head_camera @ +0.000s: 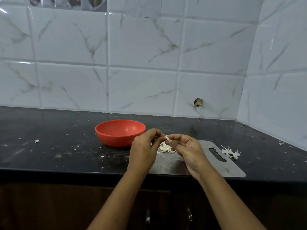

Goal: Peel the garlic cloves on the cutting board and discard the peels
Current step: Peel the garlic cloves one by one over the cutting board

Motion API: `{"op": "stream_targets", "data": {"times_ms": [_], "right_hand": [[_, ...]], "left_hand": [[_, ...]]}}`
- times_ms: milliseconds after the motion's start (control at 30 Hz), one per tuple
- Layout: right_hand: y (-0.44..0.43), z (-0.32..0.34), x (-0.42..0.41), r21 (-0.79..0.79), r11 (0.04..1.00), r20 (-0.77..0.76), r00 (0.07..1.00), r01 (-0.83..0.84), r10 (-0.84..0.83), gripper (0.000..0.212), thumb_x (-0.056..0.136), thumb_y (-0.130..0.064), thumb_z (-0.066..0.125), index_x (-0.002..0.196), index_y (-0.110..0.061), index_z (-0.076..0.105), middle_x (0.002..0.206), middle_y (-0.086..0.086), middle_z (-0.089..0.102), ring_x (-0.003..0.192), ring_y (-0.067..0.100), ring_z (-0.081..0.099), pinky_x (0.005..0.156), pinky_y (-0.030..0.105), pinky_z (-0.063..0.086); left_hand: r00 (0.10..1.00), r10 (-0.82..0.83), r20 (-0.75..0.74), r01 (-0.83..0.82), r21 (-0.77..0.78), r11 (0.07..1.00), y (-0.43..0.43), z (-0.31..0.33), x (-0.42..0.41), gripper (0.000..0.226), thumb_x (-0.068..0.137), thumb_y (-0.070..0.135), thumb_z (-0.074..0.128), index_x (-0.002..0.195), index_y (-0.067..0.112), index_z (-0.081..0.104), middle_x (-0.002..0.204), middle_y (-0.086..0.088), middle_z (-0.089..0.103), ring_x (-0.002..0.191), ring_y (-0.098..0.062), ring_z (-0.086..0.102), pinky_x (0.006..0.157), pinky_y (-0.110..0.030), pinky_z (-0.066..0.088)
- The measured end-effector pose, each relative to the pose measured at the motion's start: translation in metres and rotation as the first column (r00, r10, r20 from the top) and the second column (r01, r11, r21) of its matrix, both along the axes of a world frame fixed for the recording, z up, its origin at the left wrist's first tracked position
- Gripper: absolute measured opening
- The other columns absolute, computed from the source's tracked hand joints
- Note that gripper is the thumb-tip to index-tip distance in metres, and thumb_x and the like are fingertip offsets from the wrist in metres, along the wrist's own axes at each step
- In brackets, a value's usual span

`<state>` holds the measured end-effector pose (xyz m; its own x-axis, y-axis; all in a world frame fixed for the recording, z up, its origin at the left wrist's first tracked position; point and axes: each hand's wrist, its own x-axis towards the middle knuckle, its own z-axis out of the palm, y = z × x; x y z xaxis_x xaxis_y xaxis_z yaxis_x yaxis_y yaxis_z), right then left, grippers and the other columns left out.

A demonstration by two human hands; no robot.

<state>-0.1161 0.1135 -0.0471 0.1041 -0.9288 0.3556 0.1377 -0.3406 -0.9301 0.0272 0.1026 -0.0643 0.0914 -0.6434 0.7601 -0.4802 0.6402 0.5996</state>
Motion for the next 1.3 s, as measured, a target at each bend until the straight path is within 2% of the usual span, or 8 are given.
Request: {"op": "stream_targets", "data": {"times_ms": [167,333,433,533,733,1067,1167,1300], "right_hand": [[0.001,0.001,-0.001,0.010,1.000,0.019,1.000,-0.011,0.011,0.012,0.085,0.000,0.066,0.095,-0.002,0.070,0.075,0.002,0.072,0.057,-0.003,0.061,0.052,0.008,0.041],[0.000,0.002,-0.001,0.016,1.000,0.022,1.000,-0.021,0.021,0.011,0.086,0.000,0.065,0.093,-0.006,0.070,0.076,0.000,0.073,0.059,-0.003,0.061,0.053,0.008,0.042],[0.000,0.001,-0.001,0.019,0.999,0.024,0.999,-0.027,0.027,0.011,0.087,0.000,0.064,0.092,-0.008,0.070,0.075,0.000,0.073,0.059,-0.003,0.061,0.053,0.008,0.042],[-0.001,0.001,-0.002,0.023,0.999,0.023,0.999,-0.026,0.025,0.011,0.087,0.000,0.064,0.091,-0.008,0.070,0.075,0.000,0.073,0.060,-0.003,0.061,0.054,0.008,0.042],[-0.001,0.000,-0.001,0.021,1.000,0.017,1.000,-0.017,0.017,0.010,0.087,0.000,0.064,0.093,-0.006,0.070,0.076,0.001,0.072,0.059,-0.003,0.061,0.053,0.009,0.042],[-0.002,0.000,-0.002,0.023,1.000,0.016,1.000,-0.013,0.012,0.011,0.086,0.000,0.065,0.096,-0.003,0.070,0.076,0.001,0.073,0.058,-0.003,0.060,0.052,0.008,0.042],[-0.002,-0.001,-0.002,0.004,1.000,0.047,0.999,0.005,-0.005,0.009,0.086,0.000,0.064,0.092,-0.005,0.070,0.074,-0.002,0.073,0.058,-0.004,0.059,0.053,0.008,0.041],[-0.002,-0.001,-0.002,-0.011,0.999,0.091,0.995,0.037,-0.036,0.010,0.087,0.002,0.063,0.089,-0.006,0.069,0.073,-0.002,0.072,0.058,-0.003,0.058,0.054,0.008,0.042]], "left_hand": [[0.997,0.022,0.076,-0.019,-0.046,0.999,0.000,-0.001,-0.001,0.004,0.089,0.018,0.066,0.088,0.022,0.065,0.074,0.011,0.066,0.069,-0.010,0.062,0.063,-0.040,0.052],[0.999,-0.015,-0.029,0.015,-0.003,1.000,0.000,0.000,-0.002,0.011,0.086,0.015,0.070,0.083,0.025,0.065,0.081,0.016,0.070,0.078,0.000,0.065,0.069,-0.024,0.053],[0.995,-0.067,-0.079,0.070,0.031,0.997,-0.001,0.000,-0.002,0.022,0.085,0.012,0.070,0.078,0.030,0.063,0.080,0.018,0.070,0.078,0.001,0.066,0.070,-0.023,0.054],[0.998,-0.052,-0.046,0.054,0.035,0.998,-0.002,0.000,-0.002,0.022,0.086,0.013,0.069,0.078,0.032,0.061,0.080,0.018,0.069,0.077,0.000,0.065,0.067,-0.022,0.052],[0.997,0.036,0.073,-0.035,-0.016,0.999,-0.003,0.000,0.000,0.009,0.088,0.020,0.067,0.084,0.027,0.062,0.074,0.012,0.066,0.068,-0.008,0.061,0.062,-0.036,0.051],[0.985,0.035,0.171,-0.027,-0.053,0.998,-0.002,0.000,-0.003,0.006,0.094,0.016,0.057,0.090,0.021,0.058,0.069,0.021,0.054,0.063,-0.003,0.051,0.058,-0.029,0.044],[0.986,0.020,0.165,-0.010,-0.061,0.998,-0.001,0.002,-0.007,0.006,0.094,0.012,0.055,0.090,0.016,0.057,0.074,0.018,0.057,0.067,-0.007,0.053,0.062,-0.036,0.047],[0.984,0.014,0.180,-0.006,-0.044,0.999,0.002,0.000,-0.013,0.006,0.095,0.012,0.051,0.093,0.013,0.056,0.079,0.006,0.061,0.074,-0.021,0.057,0.064,-0.045,0.048]]}}
